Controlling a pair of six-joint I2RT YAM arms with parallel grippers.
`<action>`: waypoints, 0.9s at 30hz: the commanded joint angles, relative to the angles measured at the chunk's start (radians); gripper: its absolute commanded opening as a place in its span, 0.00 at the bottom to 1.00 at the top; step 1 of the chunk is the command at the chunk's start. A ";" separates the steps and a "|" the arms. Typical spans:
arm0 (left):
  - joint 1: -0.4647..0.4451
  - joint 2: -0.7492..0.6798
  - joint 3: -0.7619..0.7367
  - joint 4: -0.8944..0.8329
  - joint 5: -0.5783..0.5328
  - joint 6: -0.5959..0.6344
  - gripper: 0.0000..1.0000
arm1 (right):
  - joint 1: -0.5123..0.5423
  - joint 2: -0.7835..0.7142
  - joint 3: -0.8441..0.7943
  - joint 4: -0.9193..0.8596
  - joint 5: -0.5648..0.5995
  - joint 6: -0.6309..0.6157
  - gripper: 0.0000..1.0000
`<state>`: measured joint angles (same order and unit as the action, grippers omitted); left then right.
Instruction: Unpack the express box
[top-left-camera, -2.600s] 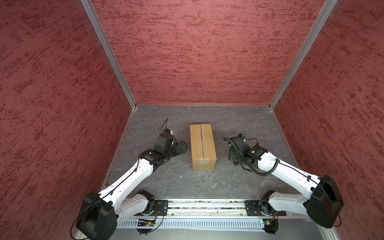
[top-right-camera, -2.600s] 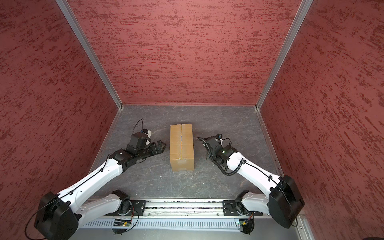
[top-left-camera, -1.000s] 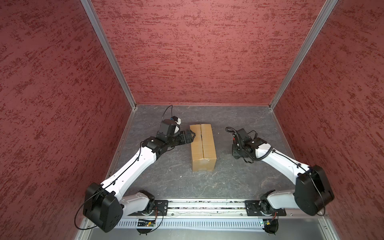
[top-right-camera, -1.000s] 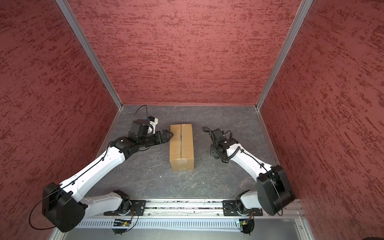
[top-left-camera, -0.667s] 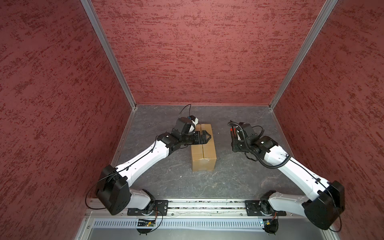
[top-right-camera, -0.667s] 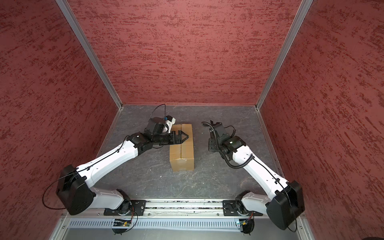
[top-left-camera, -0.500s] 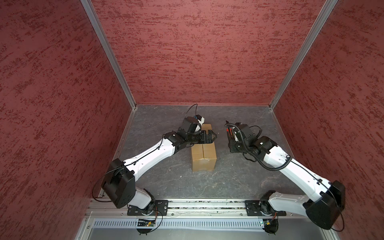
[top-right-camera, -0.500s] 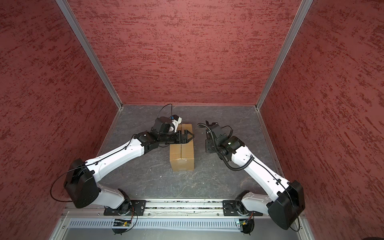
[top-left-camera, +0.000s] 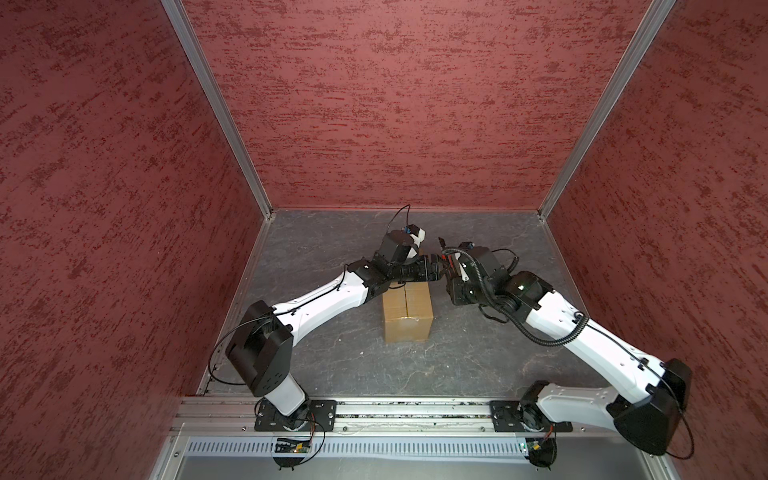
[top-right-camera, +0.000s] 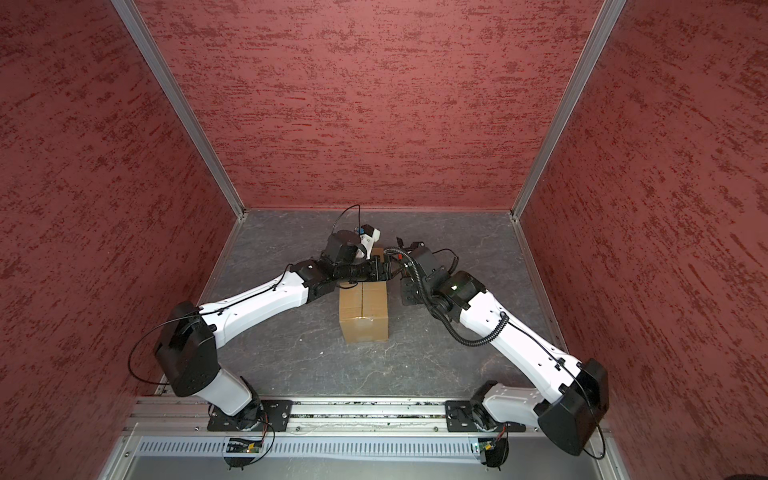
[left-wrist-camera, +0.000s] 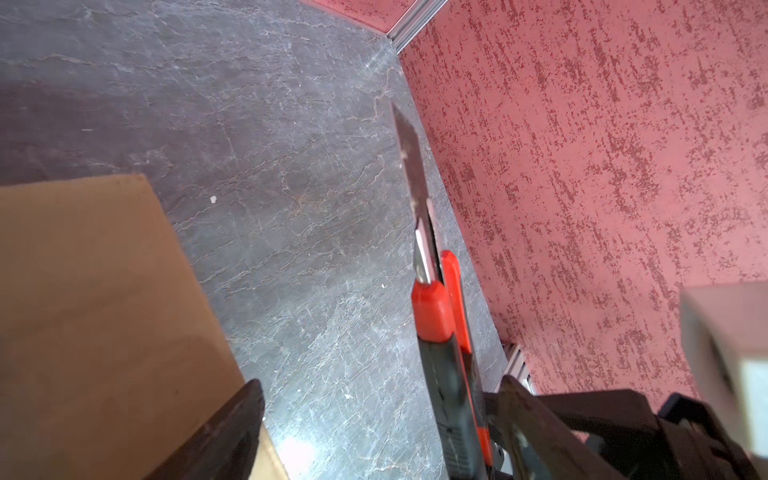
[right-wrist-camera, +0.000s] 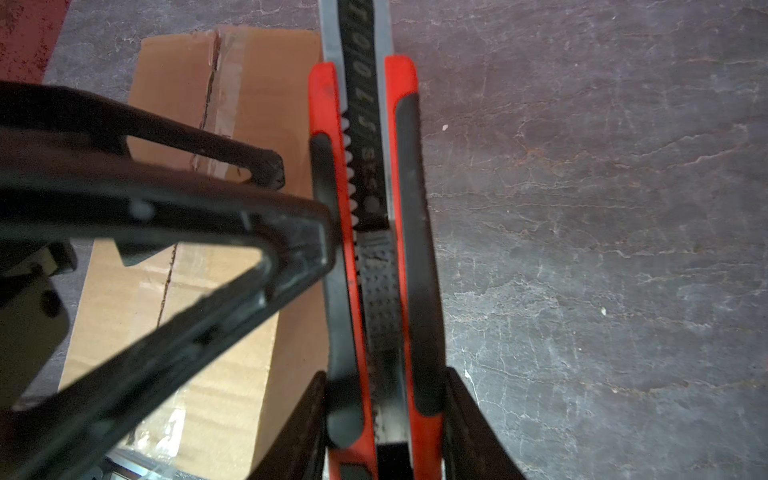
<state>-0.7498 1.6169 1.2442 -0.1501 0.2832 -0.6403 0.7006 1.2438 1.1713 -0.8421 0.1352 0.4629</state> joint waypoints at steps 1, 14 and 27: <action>-0.006 0.021 0.036 0.047 -0.001 -0.017 0.86 | 0.017 -0.001 0.039 0.015 0.000 0.003 0.03; -0.011 0.060 0.054 0.100 0.030 -0.058 0.56 | 0.046 0.006 0.054 0.044 -0.003 0.002 0.03; 0.004 0.052 0.011 0.160 0.063 -0.094 0.24 | 0.053 0.007 0.047 0.072 -0.003 0.010 0.04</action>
<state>-0.7517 1.6691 1.2720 -0.0238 0.3290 -0.7334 0.7448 1.2545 1.1908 -0.8112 0.1310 0.4637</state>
